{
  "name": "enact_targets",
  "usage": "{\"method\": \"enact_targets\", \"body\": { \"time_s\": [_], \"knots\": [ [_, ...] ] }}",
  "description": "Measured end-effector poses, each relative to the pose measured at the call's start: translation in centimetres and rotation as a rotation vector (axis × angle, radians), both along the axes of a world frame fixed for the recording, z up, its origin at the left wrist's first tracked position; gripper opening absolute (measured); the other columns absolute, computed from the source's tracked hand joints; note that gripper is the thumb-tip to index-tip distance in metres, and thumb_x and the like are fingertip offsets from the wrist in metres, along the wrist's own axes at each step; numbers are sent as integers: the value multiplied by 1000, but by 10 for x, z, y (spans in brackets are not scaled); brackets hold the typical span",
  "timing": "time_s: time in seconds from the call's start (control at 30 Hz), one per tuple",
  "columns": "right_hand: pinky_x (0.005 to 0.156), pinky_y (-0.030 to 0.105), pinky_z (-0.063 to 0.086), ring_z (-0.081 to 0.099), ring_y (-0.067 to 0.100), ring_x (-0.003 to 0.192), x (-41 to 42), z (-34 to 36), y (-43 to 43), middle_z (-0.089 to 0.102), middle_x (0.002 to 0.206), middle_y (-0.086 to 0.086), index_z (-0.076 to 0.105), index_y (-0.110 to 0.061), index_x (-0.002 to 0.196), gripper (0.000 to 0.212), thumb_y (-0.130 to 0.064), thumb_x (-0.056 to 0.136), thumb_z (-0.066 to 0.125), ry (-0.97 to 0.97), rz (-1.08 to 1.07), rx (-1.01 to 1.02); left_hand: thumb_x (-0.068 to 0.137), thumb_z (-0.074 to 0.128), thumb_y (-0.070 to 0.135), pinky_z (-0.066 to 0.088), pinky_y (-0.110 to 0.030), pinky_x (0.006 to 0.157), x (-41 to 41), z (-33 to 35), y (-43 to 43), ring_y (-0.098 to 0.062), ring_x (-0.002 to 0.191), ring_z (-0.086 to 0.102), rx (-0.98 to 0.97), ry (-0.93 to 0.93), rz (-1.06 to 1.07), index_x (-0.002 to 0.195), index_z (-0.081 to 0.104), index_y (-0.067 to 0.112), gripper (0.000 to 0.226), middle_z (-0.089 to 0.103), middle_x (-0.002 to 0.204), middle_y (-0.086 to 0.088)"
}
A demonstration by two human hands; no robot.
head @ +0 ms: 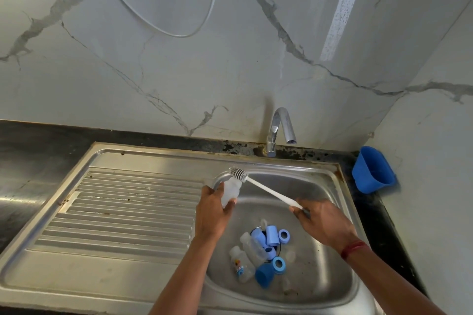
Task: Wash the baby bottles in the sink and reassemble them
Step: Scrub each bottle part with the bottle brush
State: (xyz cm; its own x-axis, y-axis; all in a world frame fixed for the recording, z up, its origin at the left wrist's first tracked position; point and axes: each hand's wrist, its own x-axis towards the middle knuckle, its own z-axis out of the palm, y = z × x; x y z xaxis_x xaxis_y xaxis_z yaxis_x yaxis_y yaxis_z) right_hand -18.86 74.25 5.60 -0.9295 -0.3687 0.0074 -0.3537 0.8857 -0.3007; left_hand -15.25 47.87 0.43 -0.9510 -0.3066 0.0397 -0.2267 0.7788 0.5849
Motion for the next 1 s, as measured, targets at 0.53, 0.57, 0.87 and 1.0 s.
{"method": "enact_targets", "body": {
  "time_s": [0.53, 0.57, 0.87, 1.0],
  "knots": [
    [62, 27, 51, 64, 15, 70, -7, -3, -7, 69, 80, -2, 63, -29, 119, 32, -46, 100, 44, 102, 64, 141, 98, 53, 45, 48, -25, 88, 0, -6, 2, -22, 107, 57, -75, -2, -78, 148, 40, 19, 58, 44, 129, -9],
    [61, 26, 51, 64, 15, 70, -7, -2, -7, 69, 80, -2, 63, -29, 119, 32, -46, 100, 44, 103, 66, 142, 98, 54, 44, 48, -26, 88, -1, -7, 1, -22, 107, 57, -78, 0, -76, 148, 41, 19, 58, 44, 128, -9],
    [63, 25, 51, 62, 13, 69, -17, -7, -5, 63, 74, -6, 65, -27, 108, 32, -49, 99, 44, 31, 37, 160, 95, 60, 43, 48, -28, 88, 2, -23, 1, -23, 106, 57, -29, 104, -138, 144, 48, 16, 57, 49, 126, -11],
    [68, 29, 55, 62, 10, 68, -25, -10, 2, 62, 71, -7, 67, -28, 100, 27, -46, 99, 47, -102, -34, 69, 90, 57, 55, 45, -22, 77, 1, -27, -10, -23, 96, 58, 109, 148, -99, 140, 54, 13, 66, 51, 116, -12]
  ]
}}
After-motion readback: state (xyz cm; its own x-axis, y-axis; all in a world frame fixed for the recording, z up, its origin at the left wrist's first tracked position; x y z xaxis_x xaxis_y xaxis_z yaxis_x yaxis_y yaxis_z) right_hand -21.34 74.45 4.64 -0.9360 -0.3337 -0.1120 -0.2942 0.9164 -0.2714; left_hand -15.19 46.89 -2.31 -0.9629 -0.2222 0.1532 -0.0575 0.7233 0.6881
